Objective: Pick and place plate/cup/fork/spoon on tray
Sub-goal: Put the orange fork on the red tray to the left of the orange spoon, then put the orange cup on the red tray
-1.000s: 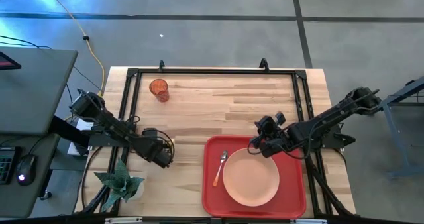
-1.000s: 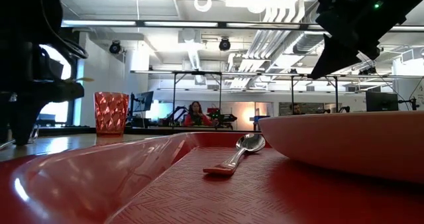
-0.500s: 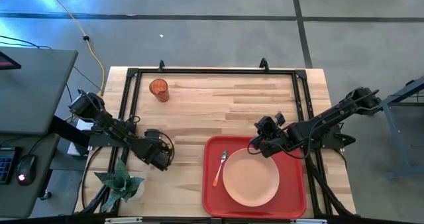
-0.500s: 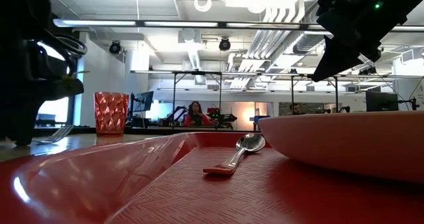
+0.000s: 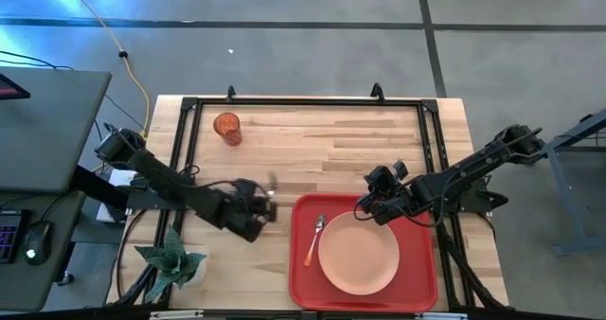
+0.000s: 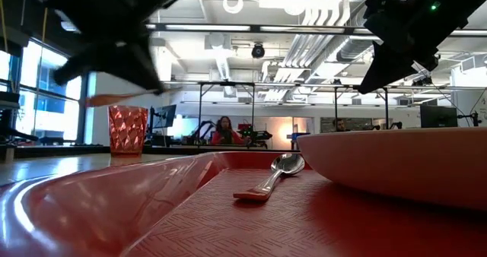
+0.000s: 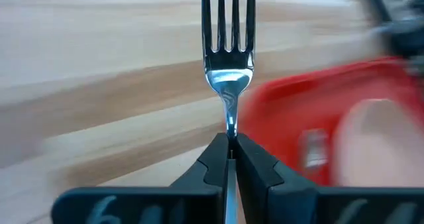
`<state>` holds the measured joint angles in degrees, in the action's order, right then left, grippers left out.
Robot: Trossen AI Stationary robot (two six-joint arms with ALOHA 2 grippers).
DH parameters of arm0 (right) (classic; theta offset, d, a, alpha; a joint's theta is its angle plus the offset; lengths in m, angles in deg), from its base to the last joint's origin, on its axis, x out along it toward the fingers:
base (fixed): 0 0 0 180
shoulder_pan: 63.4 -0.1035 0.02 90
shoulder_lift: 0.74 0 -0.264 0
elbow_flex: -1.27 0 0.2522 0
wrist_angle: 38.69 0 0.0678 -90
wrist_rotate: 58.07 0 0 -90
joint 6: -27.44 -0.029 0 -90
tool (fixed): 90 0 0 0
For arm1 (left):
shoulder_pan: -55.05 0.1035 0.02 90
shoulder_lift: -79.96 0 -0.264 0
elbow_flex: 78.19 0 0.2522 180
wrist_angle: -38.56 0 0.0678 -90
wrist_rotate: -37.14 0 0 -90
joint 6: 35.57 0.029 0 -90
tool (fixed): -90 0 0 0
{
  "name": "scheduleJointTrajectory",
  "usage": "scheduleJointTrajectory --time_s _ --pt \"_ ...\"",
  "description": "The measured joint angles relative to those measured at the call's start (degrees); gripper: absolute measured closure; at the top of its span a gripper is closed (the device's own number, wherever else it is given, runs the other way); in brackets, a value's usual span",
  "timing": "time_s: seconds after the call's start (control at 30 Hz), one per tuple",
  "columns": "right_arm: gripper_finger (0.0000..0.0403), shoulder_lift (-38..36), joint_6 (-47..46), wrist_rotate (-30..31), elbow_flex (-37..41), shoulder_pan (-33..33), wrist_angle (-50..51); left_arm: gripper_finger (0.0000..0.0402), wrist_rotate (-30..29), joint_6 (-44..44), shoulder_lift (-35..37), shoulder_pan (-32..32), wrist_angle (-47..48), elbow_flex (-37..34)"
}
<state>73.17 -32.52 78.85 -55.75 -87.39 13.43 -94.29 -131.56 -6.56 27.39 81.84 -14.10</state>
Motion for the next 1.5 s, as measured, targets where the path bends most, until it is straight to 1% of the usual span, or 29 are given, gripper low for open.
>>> scheduleJointTrajectory --time_s 0.07,0.17,0.23,0.3,0.37,0.47,0.53,0.63,0.8,0.93,1.23,1.37,1.43,1.5 --pt "0.0400 0.0 0.0 0.0 0.0 0.0 0.2 0.0392 0.4 6.8 -2.3 1.9 -11.0 -0.1" --pt "0.0400 0.0 0.0 -0.2 0.0 0.0 0.7 0.0392 4.2 15.9 -6.4 4.5 -28.2 0.0" --pt "0.0400 0.0 0.0 -0.4 0.0 0.0 1.1 0.0392 7.7 18.1 -9.0 5.6 -34.2 -0.1" --pt "0.0400 0.0 -0.7 -0.4 0.0 0.0 2.2 0.0392 11.4 16.8 -11.9 5.9 -37.2 0.0" --pt "0.0400 0.0 -1.8 -0.4 0.0 0.0 3.1 0.0392 14.3 13.7 -14.1 5.9 -36.4 -0.2" --pt "0.0400 0.0 -2.1 0.0 0.0 0.0 3.7 0.0392 19.3 11.9 -17.3 5.9 -37.4 -0.1" --pt "0.0400 0.0 -2.9 0.0 0.0 0.0 3.8 0.0392 21.4 11.9 -19.2 5.9 -41.7 -0.1" --pt "0.0400 0.0 -3.1 0.0 0.0 0.0 3.8 0.0392 23.1 13.9 -20.1 5.7 -45.2 0.1" --pt "0.0400 0.0 -3.1 0.0 0.0 0.0 3.7 0.0389 23.2 15.6 -20.3 5.7 -44.9 1.1" --pt "0.0400 0.0 -3.2 0.0 0.0 0.0 3.8 0.0373 23.0 15.2 -20.2 5.7 -44.3 1.4" --pt "0.0400 0.0 -3.5 -0.1 0.0 0.0 4.3 0.0292 23.5 15.5 -19.8 6.3 -43.5 1.4" --pt "0.0400 0.0 -3.6 0.1 0.0 0.0 4.3 0.0265 23.4 19.7 -16.9 6.7 -42.3 1.4" --pt "0.0400 0.0 -3.6 0.1 0.0 0.0 4.2 0.0259 23.3 22.8 -14.5 6.8 -40.6 1.4" --pt "0.0400 0.0 -3.4 -0.1 0.0 0.0 4.1 0.0258 23.2 27.7 -12.0 6.8 -38.9 1.5"
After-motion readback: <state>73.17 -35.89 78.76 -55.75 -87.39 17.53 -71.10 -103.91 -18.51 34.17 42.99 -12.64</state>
